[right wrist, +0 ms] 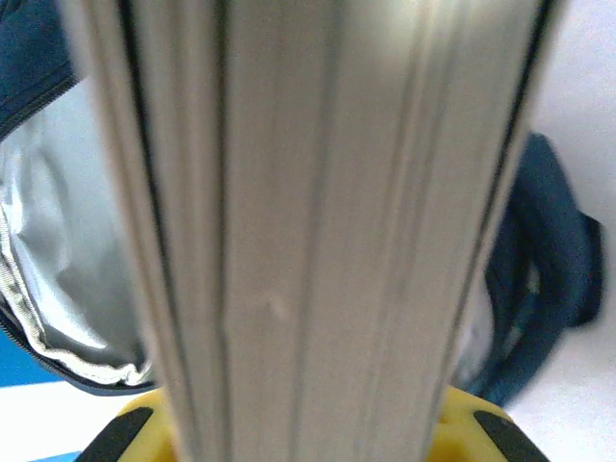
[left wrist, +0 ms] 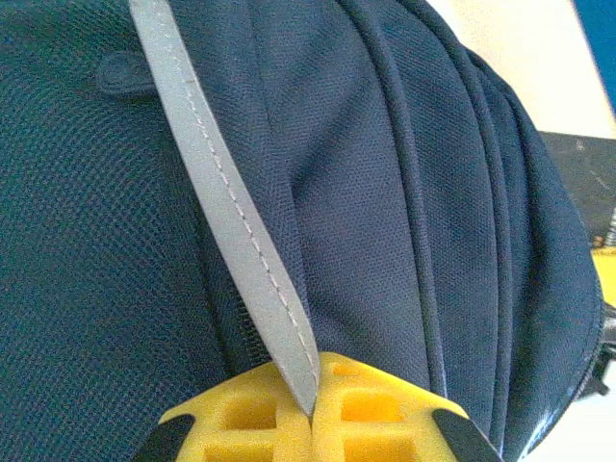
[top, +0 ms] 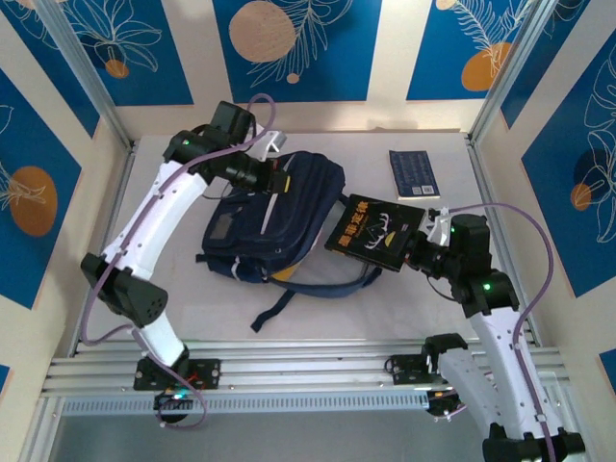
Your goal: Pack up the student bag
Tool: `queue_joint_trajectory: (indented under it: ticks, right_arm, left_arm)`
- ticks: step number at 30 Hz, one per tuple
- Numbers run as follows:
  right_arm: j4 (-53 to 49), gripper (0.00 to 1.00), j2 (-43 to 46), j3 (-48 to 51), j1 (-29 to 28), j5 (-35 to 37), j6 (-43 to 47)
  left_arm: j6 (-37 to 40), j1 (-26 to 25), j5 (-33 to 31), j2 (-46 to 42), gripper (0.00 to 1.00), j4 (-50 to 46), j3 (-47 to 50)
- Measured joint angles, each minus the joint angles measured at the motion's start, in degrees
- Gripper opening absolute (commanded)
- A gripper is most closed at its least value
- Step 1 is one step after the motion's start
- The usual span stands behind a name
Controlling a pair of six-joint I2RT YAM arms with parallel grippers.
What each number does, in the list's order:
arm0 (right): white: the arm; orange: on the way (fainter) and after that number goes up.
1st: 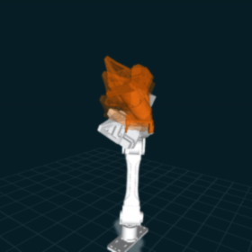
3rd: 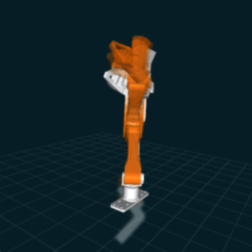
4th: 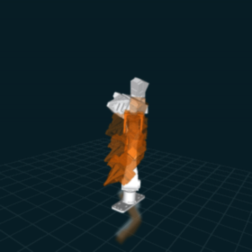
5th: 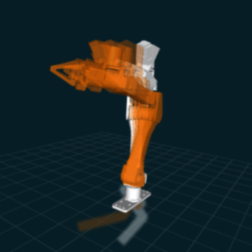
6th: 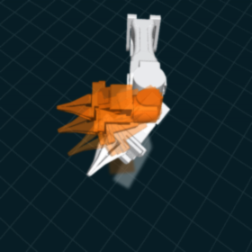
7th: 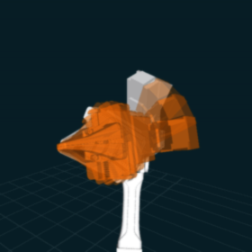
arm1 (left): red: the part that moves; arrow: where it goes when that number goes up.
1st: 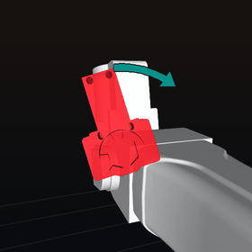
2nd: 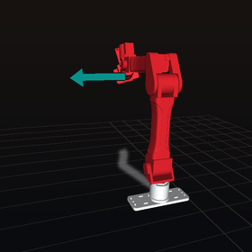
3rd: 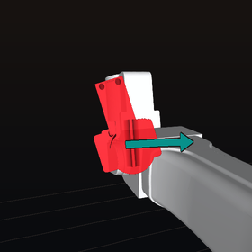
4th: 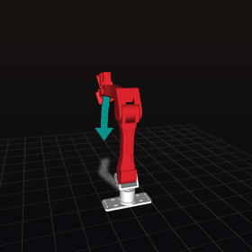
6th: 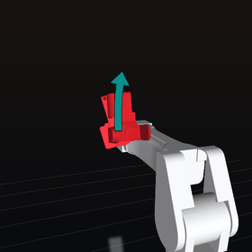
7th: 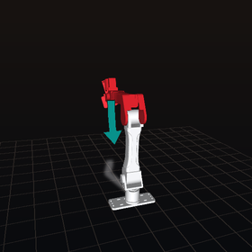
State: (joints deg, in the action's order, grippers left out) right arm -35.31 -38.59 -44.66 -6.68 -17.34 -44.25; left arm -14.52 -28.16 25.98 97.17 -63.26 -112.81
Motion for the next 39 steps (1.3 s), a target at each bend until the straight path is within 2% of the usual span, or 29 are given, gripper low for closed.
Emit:
queue_joint_trajectory:
  ticks: [6, 11, 15, 21, 28, 39]
  right_arm:
    - [2.5, 0.0, 1.7, 0.7, -1.4, -5.0, -3.7]
    - [7.5, 0.0, 1.9, 4.2, -5.0, -6.4, -8.1]
    - [11.5, 0.0, 0.0, 6.8, -8.4, -6.0, -11.7]
    - [18.6, 0.0, -5.7, 7.2, -14.3, -1.7, -14.8]
    - [28.0, 0.0, -20.3, 5.5, -18.0, 1.8, -15.6]
    - [37.6, 0.0, -44.0, -7.8, -26.8, 11.1, -18.3]
  left_arm:
    - [-0.1, 2.1, 6.7, -1.7, 0.0, -0.2, 0.0]
    - [-1.0, 2.3, 9.8, -1.7, 0.0, 0.5, 0.3]
    - [-1.9, 2.5, 11.0, -1.7, 0.0, 1.2, 0.3]
    - [-2.1, 2.7, 12.8, -1.7, 0.0, 1.5, 0.3]
    - [-2.3, 2.7, 15.2, -1.7, 0.0, 2.9, 1.3]
    - [-4.5, 2.7, 17.6, -0.8, 0.0, 5.0, 1.5]
